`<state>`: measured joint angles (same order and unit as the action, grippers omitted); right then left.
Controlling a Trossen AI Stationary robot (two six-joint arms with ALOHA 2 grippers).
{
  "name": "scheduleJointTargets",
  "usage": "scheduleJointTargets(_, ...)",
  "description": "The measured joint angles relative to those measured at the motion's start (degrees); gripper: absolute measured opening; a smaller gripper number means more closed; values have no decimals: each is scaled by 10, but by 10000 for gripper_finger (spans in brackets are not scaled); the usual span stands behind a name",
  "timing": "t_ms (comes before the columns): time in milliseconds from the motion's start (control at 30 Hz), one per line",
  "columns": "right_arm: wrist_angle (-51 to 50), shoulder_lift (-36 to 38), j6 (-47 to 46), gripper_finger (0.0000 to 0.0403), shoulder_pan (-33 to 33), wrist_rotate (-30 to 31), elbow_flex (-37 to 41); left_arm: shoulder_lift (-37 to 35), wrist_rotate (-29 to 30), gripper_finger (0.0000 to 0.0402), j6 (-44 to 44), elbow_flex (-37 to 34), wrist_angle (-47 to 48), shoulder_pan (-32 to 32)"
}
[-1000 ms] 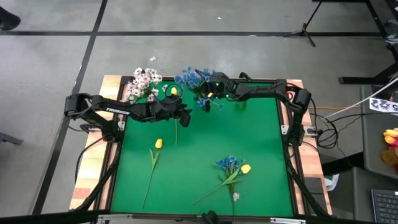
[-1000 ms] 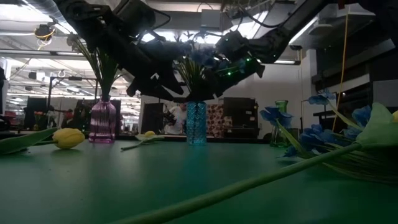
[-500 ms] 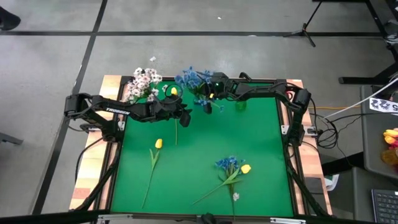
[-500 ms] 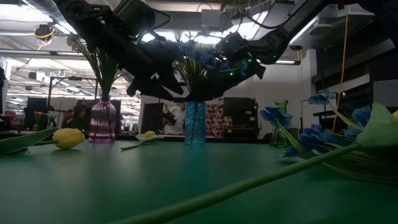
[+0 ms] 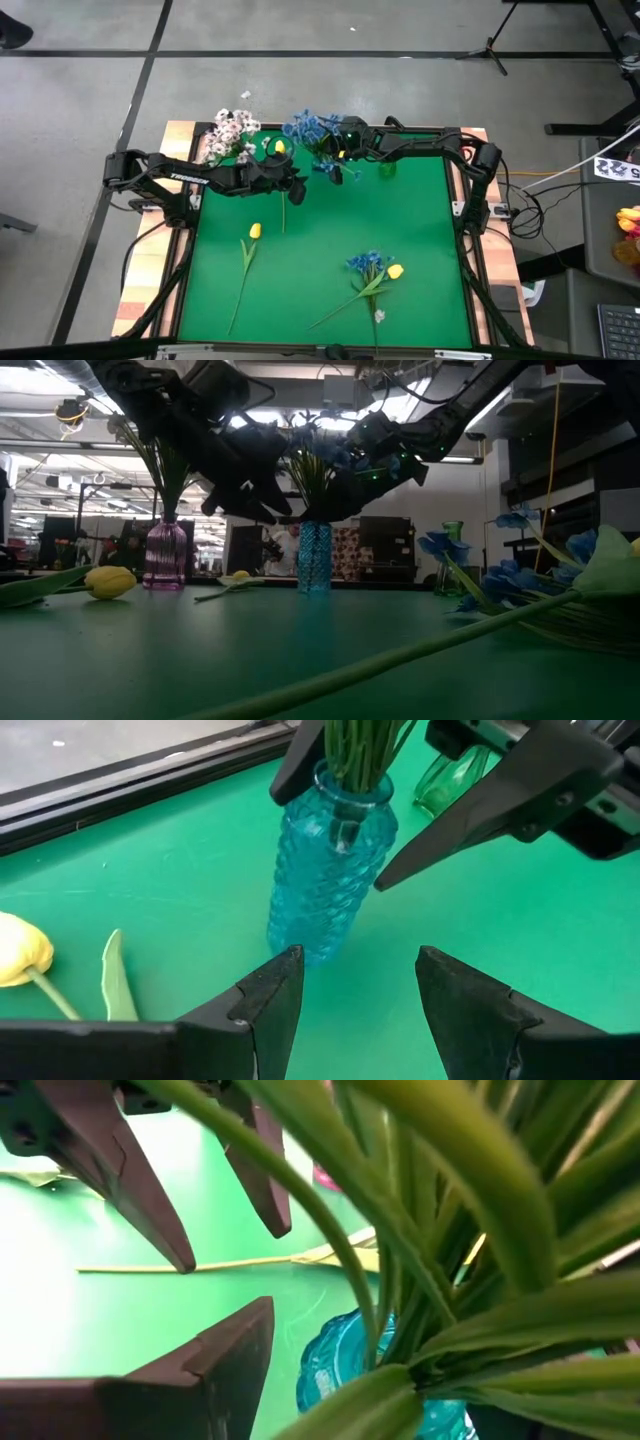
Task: Sort flowers into vase by color
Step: Adjust the blue flowers in the blue vase
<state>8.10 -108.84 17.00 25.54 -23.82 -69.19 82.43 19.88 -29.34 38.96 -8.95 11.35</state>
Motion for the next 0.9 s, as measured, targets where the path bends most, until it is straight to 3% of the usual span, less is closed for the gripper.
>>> scheduleJointTargets(333,-27,8,13,276,12,-9,0,0,0,191,0,0,11,0)
scheduleJointTargets(633,-91,39,55,276,19,36,1,0,0,192,1,0,10,0)
scheduleJointTargets(900,-106,42,82,276,19,39,1,0,0,192,2,0,11,0)
